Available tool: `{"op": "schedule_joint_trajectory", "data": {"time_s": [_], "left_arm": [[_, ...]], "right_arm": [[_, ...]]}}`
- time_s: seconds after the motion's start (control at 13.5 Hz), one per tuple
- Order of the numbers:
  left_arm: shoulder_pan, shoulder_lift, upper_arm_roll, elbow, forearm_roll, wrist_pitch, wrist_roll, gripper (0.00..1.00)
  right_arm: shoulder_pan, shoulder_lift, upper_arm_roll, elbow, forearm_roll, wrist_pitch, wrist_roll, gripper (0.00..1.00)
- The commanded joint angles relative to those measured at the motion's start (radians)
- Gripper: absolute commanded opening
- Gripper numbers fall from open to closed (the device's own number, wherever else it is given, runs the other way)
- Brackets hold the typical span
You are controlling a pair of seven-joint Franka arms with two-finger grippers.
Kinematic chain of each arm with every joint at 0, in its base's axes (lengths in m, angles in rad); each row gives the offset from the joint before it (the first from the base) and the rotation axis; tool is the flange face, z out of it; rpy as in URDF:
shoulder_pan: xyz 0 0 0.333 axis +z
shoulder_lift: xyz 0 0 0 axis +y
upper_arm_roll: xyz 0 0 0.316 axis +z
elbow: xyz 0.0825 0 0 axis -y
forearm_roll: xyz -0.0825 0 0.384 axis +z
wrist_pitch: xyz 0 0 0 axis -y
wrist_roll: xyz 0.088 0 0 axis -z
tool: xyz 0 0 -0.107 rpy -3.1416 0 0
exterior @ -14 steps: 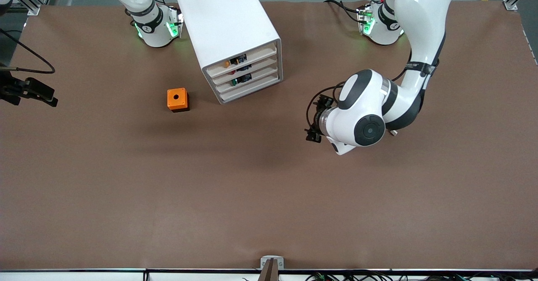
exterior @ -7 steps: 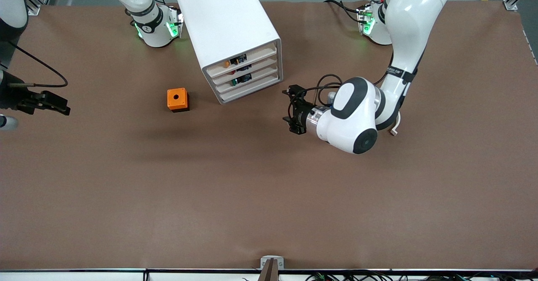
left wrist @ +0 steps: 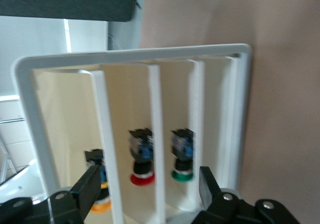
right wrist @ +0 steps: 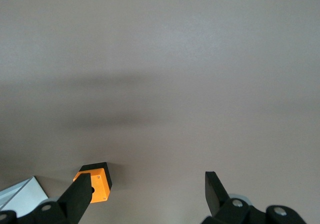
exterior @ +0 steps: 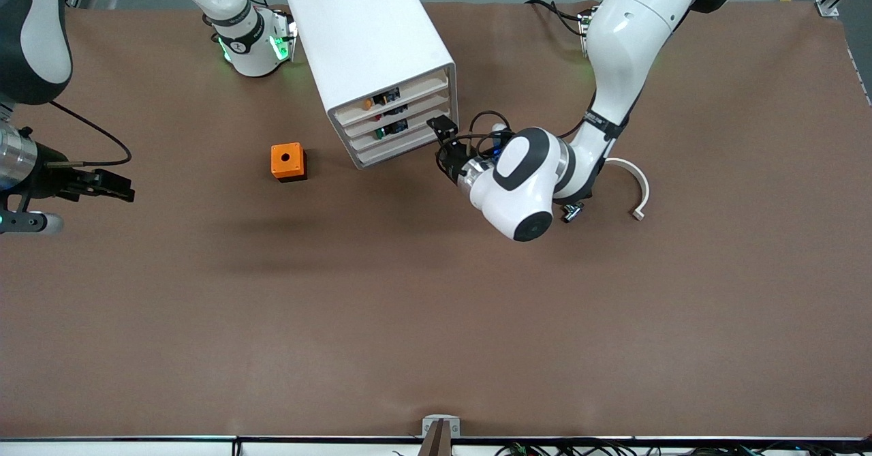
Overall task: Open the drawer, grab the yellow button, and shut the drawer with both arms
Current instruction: 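Close the left gripper on the drawer handle, then pull the drawer open with the left gripper while the right gripper approaches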
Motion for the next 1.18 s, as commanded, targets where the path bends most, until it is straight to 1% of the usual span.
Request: {"op": "schedule_joint_trajectory", "data": {"time_s": [0.0, 0.07, 0.15, 0.22, 0.3, 0.37, 0.44, 0.52, 0.66, 0.74, 0.81, 0.89, 0.96, 1.11], "left_arm": [[-0.024, 0.041, 0.006, 0.021, -0.077, -0.061, -0.016, 0.71], [-0.045, 0.044, 0.006, 0.021, -0.096, -0.061, -0.02, 0.68], [-0.061, 0.044, 0.006, 0.021, -0.099, -0.063, -0.033, 0.68], [-0.07, 0.046, 0.006, 0.021, -0.099, -0.07, -0.043, 0.68], [-0.082, 0.053, 0.006, 0.021, -0.101, -0.09, -0.043, 0.66], [-0.093, 0.057, 0.006, 0.021, -0.11, -0.104, -0.045, 0.63], [-0.102, 0.057, 0.006, 0.021, -0.116, -0.106, -0.045, 0.57], [-0.102, 0.057, 0.006, 0.021, -0.119, -0.109, -0.045, 0.51], [-0.102, 0.061, 0.006, 0.021, -0.125, -0.115, -0.043, 0.28], [-0.102, 0.072, 0.006, 0.021, -0.13, -0.115, -0.045, 0.17], [-0.102, 0.073, 0.006, 0.021, -0.128, -0.115, -0.045, 0.07], [-0.095, 0.073, 0.006, 0.023, -0.127, -0.115, -0.043, 0.03], [-0.089, 0.072, 0.01, 0.026, -0.122, -0.116, -0.042, 0.02], [-0.066, 0.078, 0.029, 0.061, -0.121, -0.115, -0.034, 0.02]], "right_arm": [[0.038, 0.002, 0.006, 0.001, 0.002, -0.011, 0.143, 1.0], [0.057, 0.005, 0.007, 0.001, 0.003, -0.013, 0.22, 1.0], [0.074, 0.013, 0.009, 0.003, 0.003, -0.018, 0.297, 1.0], [0.081, 0.017, 0.024, 0.001, 0.023, -0.018, 0.369, 1.0], [0.078, 0.017, 0.042, 0.001, 0.081, -0.021, 0.441, 1.0], [0.078, 0.02, 0.047, 0.001, 0.139, -0.024, 0.528, 1.0], [0.081, 0.028, 0.058, 0.004, 0.17, -0.024, 0.605, 1.0], [0.079, 0.033, 0.093, 0.006, 0.183, -0.015, 0.679, 1.0], [0.078, 0.043, 0.159, 0.023, 0.189, -0.007, 0.814, 1.0], [0.076, 0.053, 0.184, 0.03, 0.21, -0.005, 0.892, 1.0], [0.078, 0.06, 0.197, 0.03, 0.251, 0.013, 0.953, 1.0], [0.082, 0.063, 0.208, 0.029, 0.287, 0.05, 1.0, 1.0], [0.091, 0.074, 0.219, 0.026, 0.292, 0.068, 1.041, 1.0], [0.107, 0.082, 0.276, 0.023, 0.29, 0.12, 1.144, 1.0]]}}
